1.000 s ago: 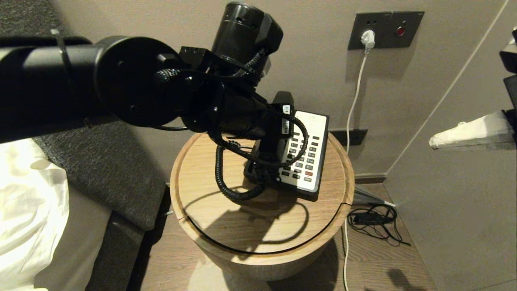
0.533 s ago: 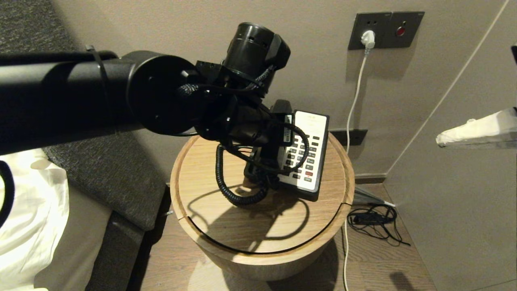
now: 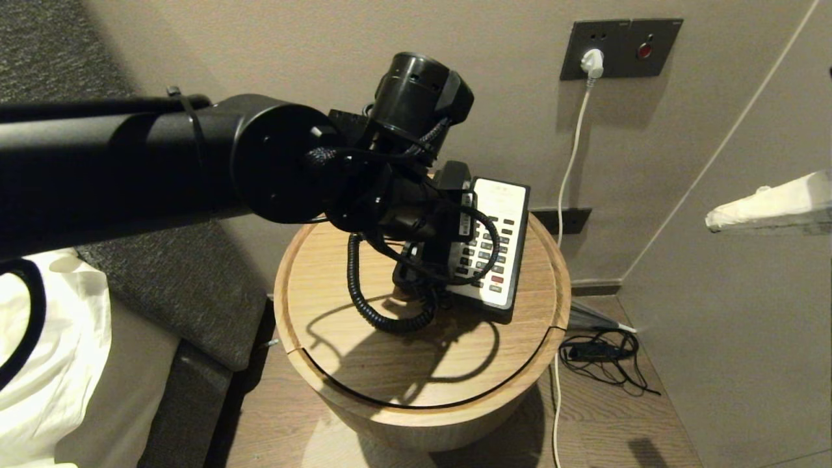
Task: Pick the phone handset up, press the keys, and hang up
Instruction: Put the handset back
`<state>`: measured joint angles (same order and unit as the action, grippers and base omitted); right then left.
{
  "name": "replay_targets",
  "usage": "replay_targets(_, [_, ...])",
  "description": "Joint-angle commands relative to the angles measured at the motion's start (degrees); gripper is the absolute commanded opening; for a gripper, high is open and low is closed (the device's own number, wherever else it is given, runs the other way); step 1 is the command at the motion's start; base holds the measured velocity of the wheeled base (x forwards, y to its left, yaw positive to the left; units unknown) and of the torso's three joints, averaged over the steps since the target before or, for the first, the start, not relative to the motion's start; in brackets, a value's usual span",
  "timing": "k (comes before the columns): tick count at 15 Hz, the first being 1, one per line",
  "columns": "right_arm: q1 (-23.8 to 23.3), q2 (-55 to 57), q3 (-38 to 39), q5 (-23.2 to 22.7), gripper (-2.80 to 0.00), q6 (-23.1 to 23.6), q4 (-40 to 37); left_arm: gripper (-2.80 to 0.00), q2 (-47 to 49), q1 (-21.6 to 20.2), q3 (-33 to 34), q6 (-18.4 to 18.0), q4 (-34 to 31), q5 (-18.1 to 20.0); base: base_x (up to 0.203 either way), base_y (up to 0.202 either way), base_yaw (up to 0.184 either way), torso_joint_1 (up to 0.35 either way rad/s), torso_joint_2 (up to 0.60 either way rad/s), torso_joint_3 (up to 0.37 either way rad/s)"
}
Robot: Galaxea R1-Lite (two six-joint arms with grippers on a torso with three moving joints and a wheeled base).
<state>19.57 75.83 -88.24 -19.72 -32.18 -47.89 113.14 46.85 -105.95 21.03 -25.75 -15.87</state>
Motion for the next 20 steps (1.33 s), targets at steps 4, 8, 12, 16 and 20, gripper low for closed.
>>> replay_targets(4, [0.03, 0.02, 0.08, -0.14, -2.80, -0.16, -0.28, -2.80, 1.03, -0.18, -0.33, -1.58, -0.27, -0.62, 0.000, 0.000, 0.000, 0.000, 0.00, 0.000])
replay_targets(8, [0.03, -0.24, 0.59, -0.23, -2.80, -0.16, -0.28, -2.80, 0.85, -0.35, 0.31, -4.46, -0.36, -1.70, 0.000, 0.000, 0.000, 0.000, 0.00, 0.000])
replay_targets(12, [0.03, -0.42, 0.78, -0.31, -2.80, -0.20, -0.37, -2.80, 0.77, -0.70, 1.11, -6.29, -0.39, -1.53, 0.000, 0.000, 0.000, 0.000, 0.00, 0.000])
replay_targets(16, [0.03, -0.40, 0.70, -0.23, -2.80, -0.25, -0.37, -2.80, 0.50, -0.79, 1.78, -6.53, -0.25, -1.11, 0.000, 0.000, 0.000, 0.000, 0.00, 0.000])
replay_targets(20, [0.03, -0.59, 0.96, -0.31, -2.80, -0.16, -0.98, 0.00, 0.33, -0.64, 1.47, -6.37, 4.18, -1.44, 0.000, 0.000, 0.000, 0.000, 0.00, 0.000])
